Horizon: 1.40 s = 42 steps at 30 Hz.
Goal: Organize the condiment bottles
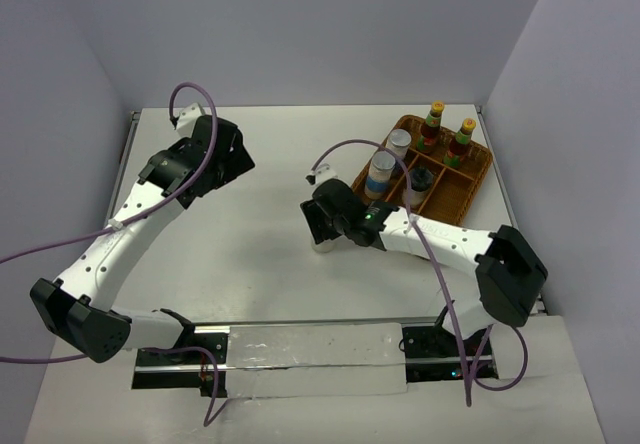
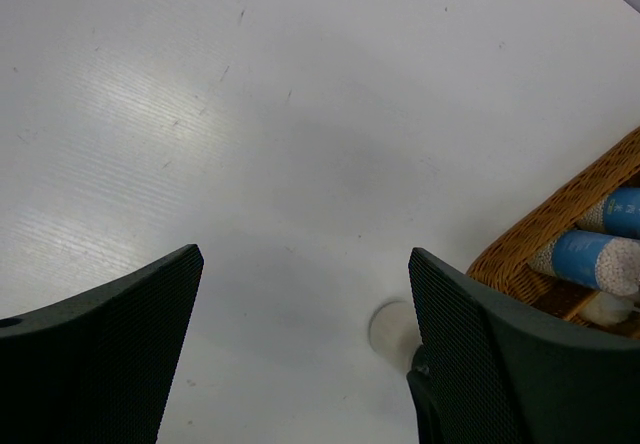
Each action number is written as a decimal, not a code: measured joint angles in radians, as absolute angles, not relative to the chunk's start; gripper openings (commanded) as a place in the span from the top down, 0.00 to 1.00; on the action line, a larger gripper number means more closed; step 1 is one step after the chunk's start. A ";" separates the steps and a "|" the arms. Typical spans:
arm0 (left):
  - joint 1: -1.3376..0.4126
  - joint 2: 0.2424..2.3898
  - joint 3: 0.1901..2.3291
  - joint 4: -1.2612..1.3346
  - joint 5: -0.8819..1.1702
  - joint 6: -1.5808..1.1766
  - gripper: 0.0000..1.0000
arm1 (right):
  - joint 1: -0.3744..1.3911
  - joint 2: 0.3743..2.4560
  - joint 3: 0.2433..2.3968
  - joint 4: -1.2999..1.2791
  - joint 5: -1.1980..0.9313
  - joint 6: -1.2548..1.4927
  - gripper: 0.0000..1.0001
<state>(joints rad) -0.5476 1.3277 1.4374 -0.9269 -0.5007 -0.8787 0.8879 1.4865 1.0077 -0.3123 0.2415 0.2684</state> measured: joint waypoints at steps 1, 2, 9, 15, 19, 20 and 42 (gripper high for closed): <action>-0.547 1.328 1.437 -0.926 -0.501 -0.878 0.08 | 0.888 1.462 1.007 -0.328 0.253 0.268 0.51; -0.546 1.328 1.436 -0.926 -0.501 -0.878 0.08 | 0.888 1.429 1.006 -0.344 0.263 0.269 0.51; -0.526 1.328 1.427 -0.924 -0.509 -0.871 0.08 | 0.834 1.095 0.952 -0.442 0.370 0.272 0.51; -0.508 1.328 1.404 -0.910 -0.493 -0.868 0.09 | 0.645 0.835 0.846 -0.562 0.459 0.270 0.49; -0.508 1.328 1.404 -0.902 -0.483 -0.868 0.09 | 0.513 0.777 0.793 -0.628 0.511 0.270 0.50; -0.508 1.328 1.404 -0.901 -0.480 -0.867 0.09 | 0.478 0.775 0.785 -0.634 0.517 0.270 0.50; -0.508 1.322 1.407 -0.900 -0.467 -0.852 0.09 | 0.116 0.970 0.748 -0.350 0.500 0.269 0.50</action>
